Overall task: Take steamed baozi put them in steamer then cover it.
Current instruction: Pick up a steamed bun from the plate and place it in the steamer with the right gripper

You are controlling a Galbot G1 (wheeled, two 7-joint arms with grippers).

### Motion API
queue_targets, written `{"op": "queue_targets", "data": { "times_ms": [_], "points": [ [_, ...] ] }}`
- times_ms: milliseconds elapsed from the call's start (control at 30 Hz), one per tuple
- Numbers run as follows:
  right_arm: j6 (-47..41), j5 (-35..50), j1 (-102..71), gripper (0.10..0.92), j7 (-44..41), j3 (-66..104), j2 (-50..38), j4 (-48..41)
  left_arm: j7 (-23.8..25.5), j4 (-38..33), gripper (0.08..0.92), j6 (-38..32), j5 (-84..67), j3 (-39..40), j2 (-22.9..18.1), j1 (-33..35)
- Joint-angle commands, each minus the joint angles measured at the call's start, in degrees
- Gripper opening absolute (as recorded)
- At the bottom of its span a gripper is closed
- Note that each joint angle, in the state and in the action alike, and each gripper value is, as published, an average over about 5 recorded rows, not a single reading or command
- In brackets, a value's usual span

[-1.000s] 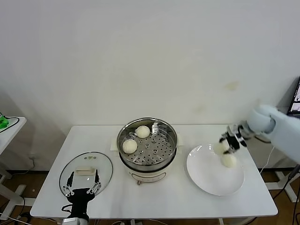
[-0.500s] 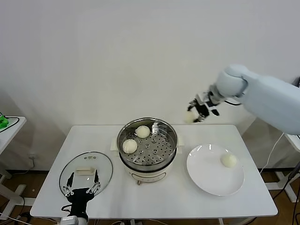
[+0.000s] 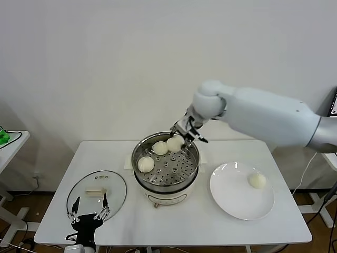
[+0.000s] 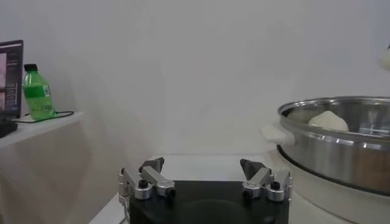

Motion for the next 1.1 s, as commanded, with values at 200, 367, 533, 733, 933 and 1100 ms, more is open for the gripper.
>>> {"op": "queue_targets", "data": {
  "times_ms": [200, 367, 533, 733, 933, 1100],
  "points": [
    [7.89, -5.67, -1.49, 0.560, 1.38, -4.28, 1.01, 4.73, 0.04, 0.06, 0.823, -0.08, -0.08, 0.00, -0.36, -0.19],
    [9.63, -8.55, -2.54, 0.560, 2.23, -4.42, 0.99, 4.42, 0.06, 0.20, 0.823, -0.15, 0.10, 0.13, -0.61, -0.37],
    [11.55, -11.80, -4.34, 0.560, 3.37, -4.06, 1.48, 2.52, 0.09, 0.16, 0.823, -0.32, 0.11, -0.14, -0.66, -0.37],
    [12.10, -12.08, -4.90, 0.560, 3.66, -4.46, 2.16, 1.55, 0.11, 0.18, 0.823, -0.54, 0.10, -0.31, -0.68, -0.34],
    [11.95, -10.83, -5.10, 0.560, 3.71, -4.79, 3.04, 1.72, 0.11, 0.40, 0.823, -0.55, 0.14, -0.25, -0.77, -0.53],
    [11.93, -10.58, -5.24, 0.564, 3.77, -4.79, 3.23, 2.12, 0.11, 0.41, 0.823, -0.61, 0.14, -0.29, -0.80, -0.49]
  ]
}}
